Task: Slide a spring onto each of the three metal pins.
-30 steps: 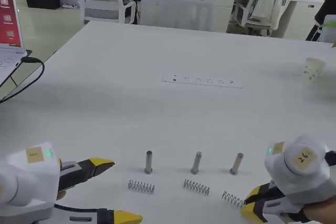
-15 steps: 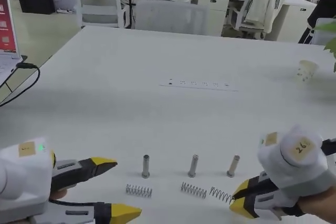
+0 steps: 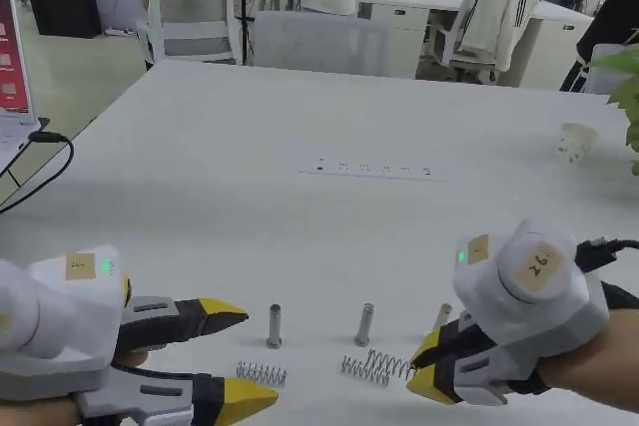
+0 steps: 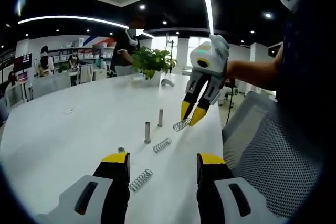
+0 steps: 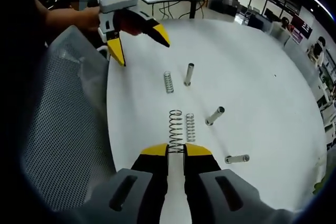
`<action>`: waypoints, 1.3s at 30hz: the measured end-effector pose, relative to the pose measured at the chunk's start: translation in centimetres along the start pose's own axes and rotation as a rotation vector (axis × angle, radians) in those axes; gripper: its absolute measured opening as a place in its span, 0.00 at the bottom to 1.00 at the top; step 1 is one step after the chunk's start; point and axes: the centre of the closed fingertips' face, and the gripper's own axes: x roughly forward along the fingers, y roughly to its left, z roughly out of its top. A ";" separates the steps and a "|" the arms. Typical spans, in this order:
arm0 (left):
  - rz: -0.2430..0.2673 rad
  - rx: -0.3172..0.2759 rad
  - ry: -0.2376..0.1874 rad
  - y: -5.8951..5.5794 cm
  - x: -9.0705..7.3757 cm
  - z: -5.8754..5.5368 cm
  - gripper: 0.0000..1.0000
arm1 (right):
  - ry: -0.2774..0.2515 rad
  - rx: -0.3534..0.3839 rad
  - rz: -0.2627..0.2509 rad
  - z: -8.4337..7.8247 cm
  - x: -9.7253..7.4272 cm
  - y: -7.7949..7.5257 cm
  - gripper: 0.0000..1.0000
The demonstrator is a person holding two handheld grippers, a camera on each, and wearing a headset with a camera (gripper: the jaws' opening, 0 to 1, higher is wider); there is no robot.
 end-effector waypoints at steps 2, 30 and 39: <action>-0.012 0.002 -0.003 -0.1 0.2 0.2 0.44 | -0.001 -0.017 0.005 0.5 0.1 0.2 0.08; -0.113 0.074 0.002 -1.9 2.5 0.8 0.28 | -0.019 -0.186 0.058 4.9 0.8 2.4 0.08; -0.132 0.092 -0.001 -2.2 2.7 0.8 0.20 | -0.030 -0.222 0.077 5.7 1.1 2.9 0.08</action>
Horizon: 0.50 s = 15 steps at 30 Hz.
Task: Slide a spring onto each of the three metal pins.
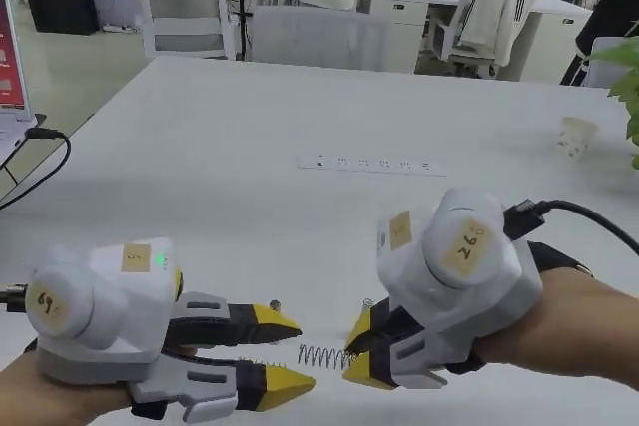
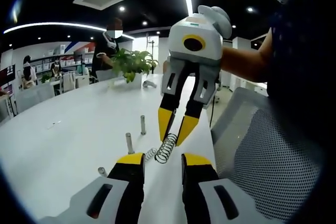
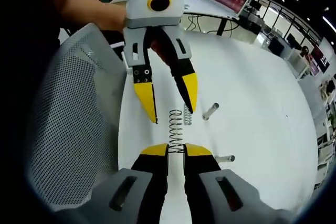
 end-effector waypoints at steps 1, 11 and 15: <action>-0.002 0.000 0.000 0.0 0.0 0.0 0.19 | -0.001 -0.006 0.003 0.1 0.0 0.0 0.08; -0.025 0.002 -0.006 -0.6 0.1 0.1 0.10 | -0.012 -0.058 0.013 0.2 0.0 0.3 0.08; -0.029 0.002 -0.006 -0.8 0.2 0.1 0.10 | -0.013 -0.062 0.010 0.2 -0.1 0.3 0.08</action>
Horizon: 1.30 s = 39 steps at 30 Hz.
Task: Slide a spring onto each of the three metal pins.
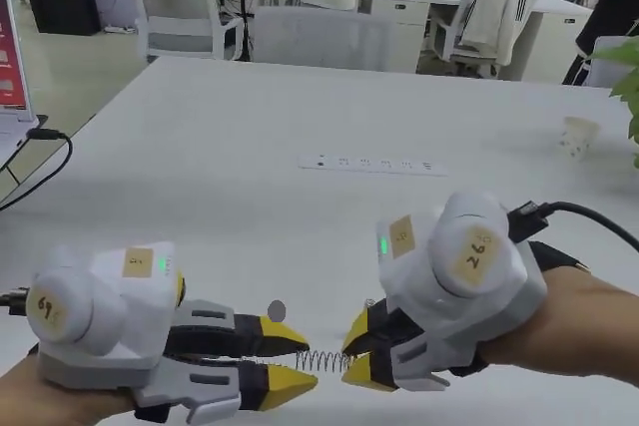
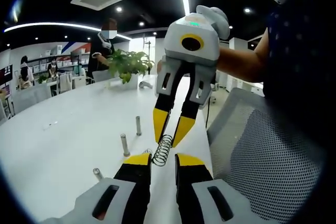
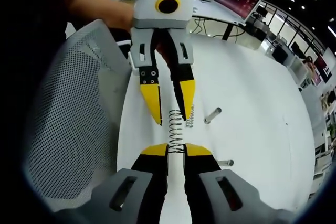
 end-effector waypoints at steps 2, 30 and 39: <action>-0.003 0.006 0.001 0.0 0.0 0.0 0.09 | -0.002 -0.009 0.002 0.0 -0.1 0.0 0.08; -0.029 0.020 -0.005 -0.8 -0.3 0.3 0.02 | -0.023 0.004 0.023 -0.1 -0.1 0.6 0.09; -0.031 0.024 -0.025 -1.1 -0.5 1.2 0.02 | -0.036 0.021 0.030 -0.2 0.3 0.7 0.09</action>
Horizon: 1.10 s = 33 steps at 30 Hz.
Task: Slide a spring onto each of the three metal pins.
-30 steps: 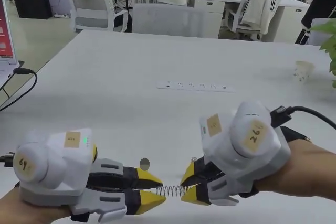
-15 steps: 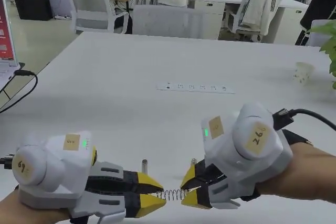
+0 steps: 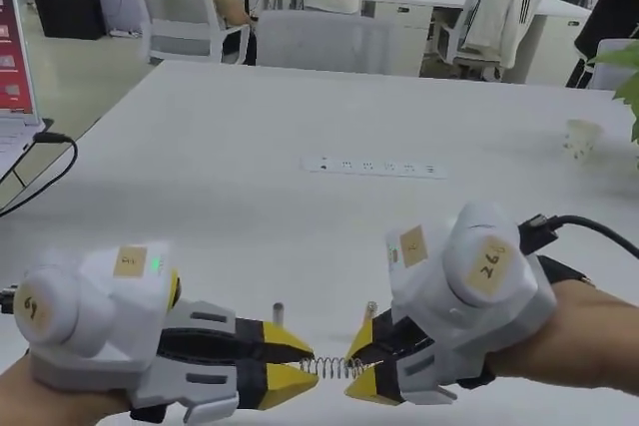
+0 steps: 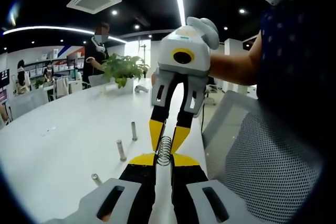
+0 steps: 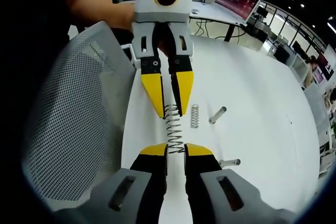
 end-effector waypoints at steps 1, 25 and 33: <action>0.000 0.001 0.000 0.0 0.0 0.0 0.02 | -0.003 0.003 0.002 0.0 0.1 0.0 0.09; 0.010 -0.003 0.007 0.2 0.1 -0.1 0.02 | -0.039 0.041 0.011 0.3 -0.1 -0.2 0.09; 0.003 0.001 0.015 0.1 0.2 -0.3 0.02 | -0.061 0.053 0.016 1.0 -0.8 -0.1 0.09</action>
